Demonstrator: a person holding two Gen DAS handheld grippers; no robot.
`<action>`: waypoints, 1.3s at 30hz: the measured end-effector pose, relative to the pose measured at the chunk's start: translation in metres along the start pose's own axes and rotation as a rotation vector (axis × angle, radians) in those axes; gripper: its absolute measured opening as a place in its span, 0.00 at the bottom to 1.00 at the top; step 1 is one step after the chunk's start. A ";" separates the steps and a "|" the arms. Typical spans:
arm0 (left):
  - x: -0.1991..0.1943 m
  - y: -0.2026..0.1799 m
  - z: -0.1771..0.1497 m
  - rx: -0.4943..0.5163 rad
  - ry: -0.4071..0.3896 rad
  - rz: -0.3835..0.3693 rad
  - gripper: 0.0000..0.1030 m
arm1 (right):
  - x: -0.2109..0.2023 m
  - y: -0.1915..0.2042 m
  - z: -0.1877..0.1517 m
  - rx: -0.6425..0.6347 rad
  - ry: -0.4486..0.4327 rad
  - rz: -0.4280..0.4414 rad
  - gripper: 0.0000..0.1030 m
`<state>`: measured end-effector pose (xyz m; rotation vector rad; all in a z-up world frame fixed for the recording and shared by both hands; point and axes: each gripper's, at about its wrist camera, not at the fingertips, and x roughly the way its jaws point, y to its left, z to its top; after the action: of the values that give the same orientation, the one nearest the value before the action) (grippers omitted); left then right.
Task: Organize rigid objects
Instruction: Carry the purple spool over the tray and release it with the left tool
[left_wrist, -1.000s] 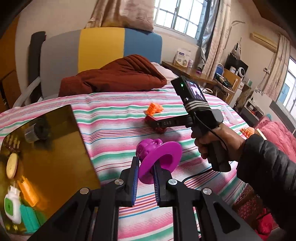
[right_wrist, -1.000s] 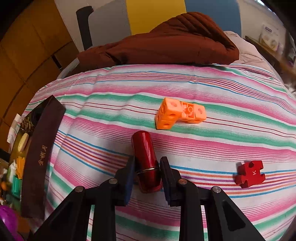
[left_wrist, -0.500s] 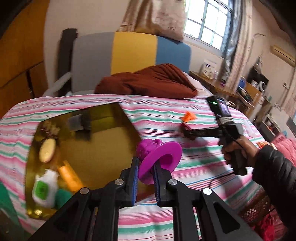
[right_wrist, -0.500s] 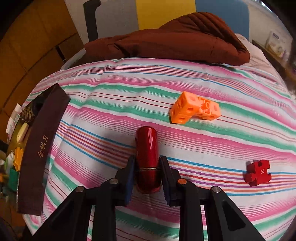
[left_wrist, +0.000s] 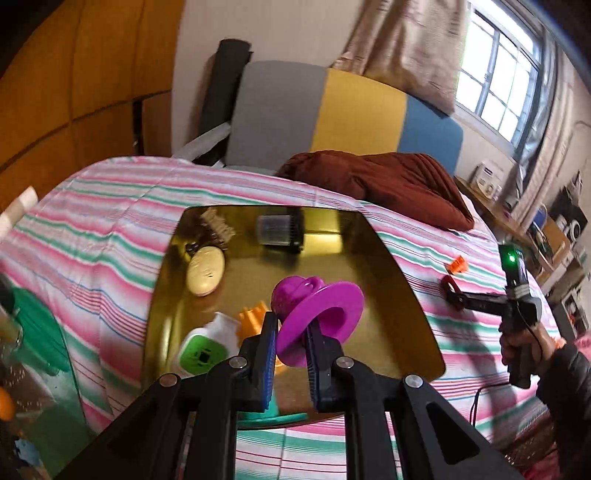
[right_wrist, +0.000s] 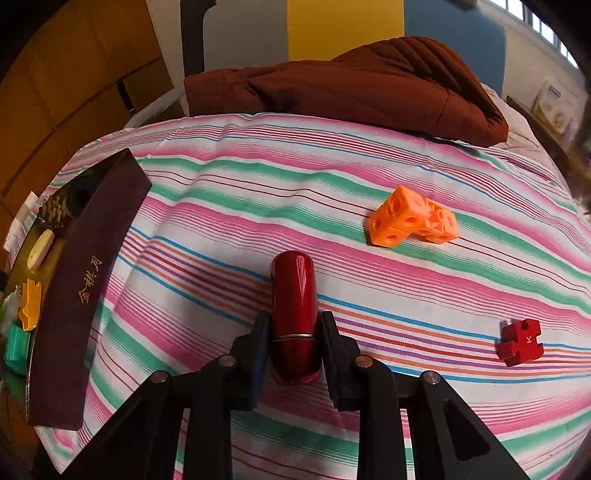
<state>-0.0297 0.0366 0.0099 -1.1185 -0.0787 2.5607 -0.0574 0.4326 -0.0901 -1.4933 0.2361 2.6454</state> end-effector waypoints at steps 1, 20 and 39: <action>0.001 0.002 0.000 -0.002 0.000 0.010 0.13 | 0.001 0.001 0.001 -0.005 -0.001 -0.001 0.26; 0.121 0.046 0.044 -0.033 0.162 0.107 0.13 | 0.002 0.004 0.000 -0.034 -0.005 -0.008 0.26; 0.096 0.045 0.025 -0.011 0.146 0.157 0.37 | 0.002 0.004 -0.001 -0.038 -0.012 -0.009 0.26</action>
<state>-0.1211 0.0287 -0.0483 -1.3622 0.0324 2.6059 -0.0579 0.4285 -0.0923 -1.4849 0.1793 2.6662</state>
